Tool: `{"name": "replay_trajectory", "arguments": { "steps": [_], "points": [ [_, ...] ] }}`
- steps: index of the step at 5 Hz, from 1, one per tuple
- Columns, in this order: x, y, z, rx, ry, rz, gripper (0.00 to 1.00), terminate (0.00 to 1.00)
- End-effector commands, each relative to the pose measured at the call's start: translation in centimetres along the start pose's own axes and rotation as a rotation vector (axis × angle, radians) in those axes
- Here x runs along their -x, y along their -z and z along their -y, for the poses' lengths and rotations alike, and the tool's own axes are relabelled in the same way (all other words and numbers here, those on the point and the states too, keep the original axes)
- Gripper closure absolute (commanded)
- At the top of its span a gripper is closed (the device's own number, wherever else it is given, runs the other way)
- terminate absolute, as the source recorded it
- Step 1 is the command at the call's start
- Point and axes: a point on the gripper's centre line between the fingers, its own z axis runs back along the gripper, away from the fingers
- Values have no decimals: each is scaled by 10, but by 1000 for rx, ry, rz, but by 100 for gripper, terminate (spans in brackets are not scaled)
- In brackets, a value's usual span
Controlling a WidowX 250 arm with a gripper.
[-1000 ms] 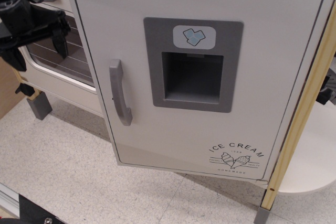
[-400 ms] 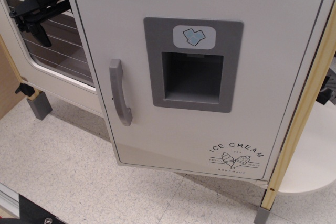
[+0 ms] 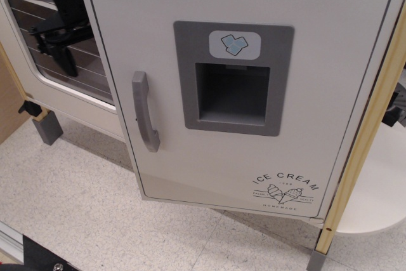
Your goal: Open fridge
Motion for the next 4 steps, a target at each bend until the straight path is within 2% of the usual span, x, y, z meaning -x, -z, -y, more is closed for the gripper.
{"name": "replay_trajectory", "arguments": {
  "steps": [1,2,4],
  "points": [
    [33,-30,-7,37,145,-26,0,0],
    [62,-34,-5,69,259,-46,0,0],
    [136,-48,20,154,467,-129,0,0]
  ]
}}
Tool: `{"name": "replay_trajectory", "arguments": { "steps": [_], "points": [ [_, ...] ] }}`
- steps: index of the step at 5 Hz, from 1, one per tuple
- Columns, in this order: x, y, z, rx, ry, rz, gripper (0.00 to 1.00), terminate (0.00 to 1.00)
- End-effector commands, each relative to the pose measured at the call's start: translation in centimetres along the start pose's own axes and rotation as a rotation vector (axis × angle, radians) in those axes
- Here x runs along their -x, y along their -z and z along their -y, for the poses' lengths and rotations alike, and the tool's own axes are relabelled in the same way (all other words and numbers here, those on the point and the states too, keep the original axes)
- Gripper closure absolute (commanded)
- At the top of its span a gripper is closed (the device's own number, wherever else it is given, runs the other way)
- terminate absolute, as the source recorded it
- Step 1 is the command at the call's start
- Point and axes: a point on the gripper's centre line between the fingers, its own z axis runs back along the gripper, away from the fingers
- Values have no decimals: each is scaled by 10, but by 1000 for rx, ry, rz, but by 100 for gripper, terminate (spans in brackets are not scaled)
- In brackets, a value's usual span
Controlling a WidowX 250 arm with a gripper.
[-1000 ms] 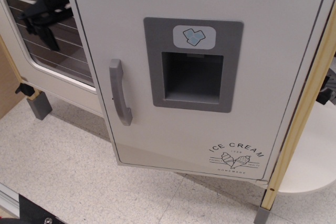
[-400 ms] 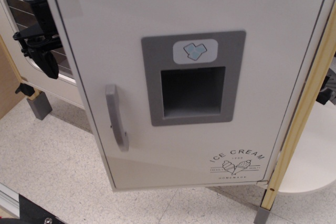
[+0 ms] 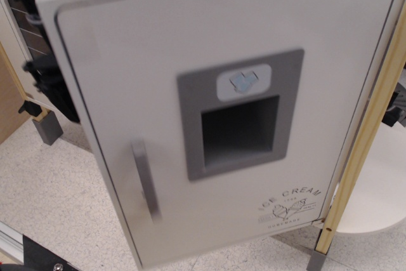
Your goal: Open fridge
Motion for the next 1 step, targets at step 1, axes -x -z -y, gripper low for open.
{"name": "replay_trajectory", "arguments": {
  "steps": [1],
  "points": [
    [40,-17,39,74,179,19,0,100]
  ]
}}
